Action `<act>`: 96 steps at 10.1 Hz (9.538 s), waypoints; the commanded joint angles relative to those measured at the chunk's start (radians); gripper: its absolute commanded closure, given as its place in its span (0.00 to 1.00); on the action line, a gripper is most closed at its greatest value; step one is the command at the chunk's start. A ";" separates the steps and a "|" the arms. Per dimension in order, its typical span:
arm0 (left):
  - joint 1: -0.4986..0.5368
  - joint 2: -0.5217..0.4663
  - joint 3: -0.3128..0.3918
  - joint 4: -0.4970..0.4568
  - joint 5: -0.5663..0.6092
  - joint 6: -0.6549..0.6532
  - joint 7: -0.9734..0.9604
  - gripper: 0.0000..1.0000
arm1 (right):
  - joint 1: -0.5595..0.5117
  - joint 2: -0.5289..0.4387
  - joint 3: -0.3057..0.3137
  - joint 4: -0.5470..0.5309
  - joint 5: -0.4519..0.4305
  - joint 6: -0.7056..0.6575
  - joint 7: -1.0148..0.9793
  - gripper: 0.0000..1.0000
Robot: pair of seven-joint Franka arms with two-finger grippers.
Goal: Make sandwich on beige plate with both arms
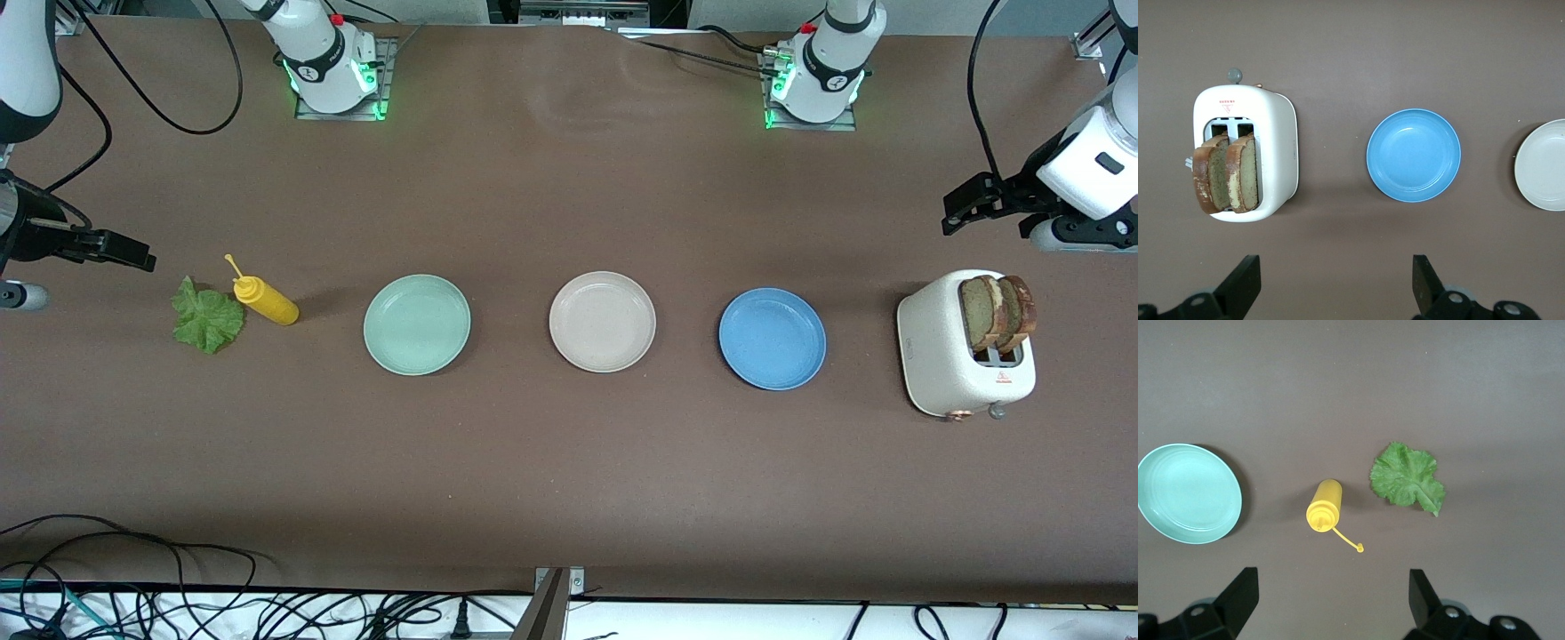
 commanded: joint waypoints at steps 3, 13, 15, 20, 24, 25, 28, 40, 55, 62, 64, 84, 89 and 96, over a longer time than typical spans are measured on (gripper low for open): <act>0.001 -0.003 -0.005 0.002 -0.011 -0.002 0.019 0.00 | -0.006 -0.020 0.004 -0.012 0.014 0.004 -0.012 0.00; -0.031 -0.001 -0.013 0.002 -0.032 -0.005 0.019 0.00 | -0.006 -0.020 0.004 -0.014 0.015 0.006 -0.012 0.00; -0.022 -0.018 -0.015 0.004 -0.034 -0.013 0.019 0.00 | -0.006 -0.020 0.004 -0.014 0.015 0.006 -0.012 0.00; -0.033 -0.013 -0.013 0.053 -0.063 -0.061 0.008 0.00 | -0.007 -0.020 0.004 -0.014 0.015 0.006 -0.012 0.00; -0.017 0.014 -0.005 0.058 -0.065 -0.067 0.016 0.00 | -0.007 -0.020 0.004 -0.014 0.017 0.006 -0.012 0.00; -0.017 0.014 -0.010 0.067 -0.063 -0.067 0.012 0.00 | -0.006 -0.020 0.004 -0.014 0.017 0.006 -0.012 0.00; -0.017 0.020 -0.010 0.067 -0.072 -0.067 0.019 0.00 | -0.006 -0.020 0.004 -0.014 0.017 0.007 -0.012 0.00; -0.010 0.017 0.022 0.165 -0.072 -0.242 0.022 0.00 | -0.006 -0.020 0.004 -0.014 0.017 0.009 -0.012 0.00; 0.048 0.166 0.025 0.154 0.049 -0.147 0.171 0.00 | -0.006 -0.020 0.004 -0.015 0.021 0.007 -0.012 0.00; 0.182 0.304 0.025 0.011 0.064 0.129 0.315 0.00 | -0.006 -0.020 0.004 -0.015 0.021 0.006 -0.010 0.00; 0.185 0.290 0.022 -0.079 0.064 0.240 0.302 0.00 | -0.006 -0.020 0.004 -0.015 0.021 0.006 -0.012 0.00; 0.171 0.249 -0.191 0.197 0.077 -0.213 0.219 1.00 | -0.006 -0.020 0.004 -0.015 0.021 0.006 -0.012 0.00; -0.028 0.396 -0.225 0.203 -0.262 -0.068 -0.074 1.00 | -0.006 -0.020 0.004 -0.015 0.023 0.006 -0.012 0.00; -0.186 0.698 -0.225 0.196 -0.751 0.235 0.071 1.00 | -0.047 -0.008 -0.001 -0.012 0.017 0.010 -0.019 0.00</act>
